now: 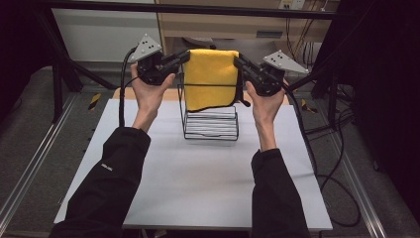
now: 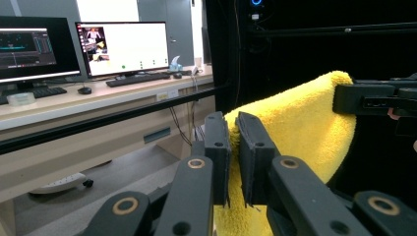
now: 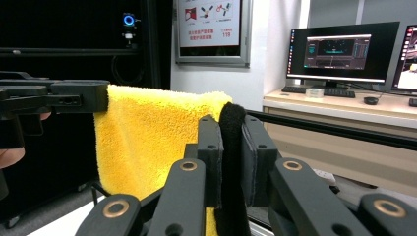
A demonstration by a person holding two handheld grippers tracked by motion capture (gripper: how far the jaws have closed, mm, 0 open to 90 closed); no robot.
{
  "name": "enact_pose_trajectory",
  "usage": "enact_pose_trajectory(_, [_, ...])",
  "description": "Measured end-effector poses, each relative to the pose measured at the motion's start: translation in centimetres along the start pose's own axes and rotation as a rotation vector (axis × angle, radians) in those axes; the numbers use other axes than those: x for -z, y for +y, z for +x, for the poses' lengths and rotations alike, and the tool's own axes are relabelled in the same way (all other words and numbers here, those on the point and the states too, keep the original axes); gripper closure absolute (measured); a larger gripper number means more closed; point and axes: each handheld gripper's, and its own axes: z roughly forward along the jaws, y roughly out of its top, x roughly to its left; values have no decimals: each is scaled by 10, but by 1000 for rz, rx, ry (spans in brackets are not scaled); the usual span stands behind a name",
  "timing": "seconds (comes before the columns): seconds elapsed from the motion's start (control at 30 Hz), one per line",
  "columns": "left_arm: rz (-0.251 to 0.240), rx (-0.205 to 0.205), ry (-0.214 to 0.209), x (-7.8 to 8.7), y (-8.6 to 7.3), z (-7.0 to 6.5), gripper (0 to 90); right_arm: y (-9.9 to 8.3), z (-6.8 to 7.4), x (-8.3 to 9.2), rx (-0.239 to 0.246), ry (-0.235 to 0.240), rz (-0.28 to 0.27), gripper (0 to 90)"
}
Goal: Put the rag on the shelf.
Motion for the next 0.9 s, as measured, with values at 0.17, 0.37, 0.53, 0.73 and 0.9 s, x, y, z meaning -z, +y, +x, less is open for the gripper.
enact_pose_trajectory(0.17, [-1,-2,-8,4,1,-3,833,1,3,5,6,5,-2,807])
enact_pose_trajectory(0.37, [12,-7,-22,11,-2,-6,833,0,6,10,15,13,8,805])
enact_pose_trajectory(0.53, [29,2,-30,18,-5,-12,832,-2,10,16,22,31,25,803])
enact_pose_trajectory(0.73, [52,0,-53,24,-10,-19,831,-7,13,25,21,44,56,801])
enact_pose_trajectory(0.9, [74,-4,-63,29,-16,-23,830,-12,15,31,29,66,84,798])
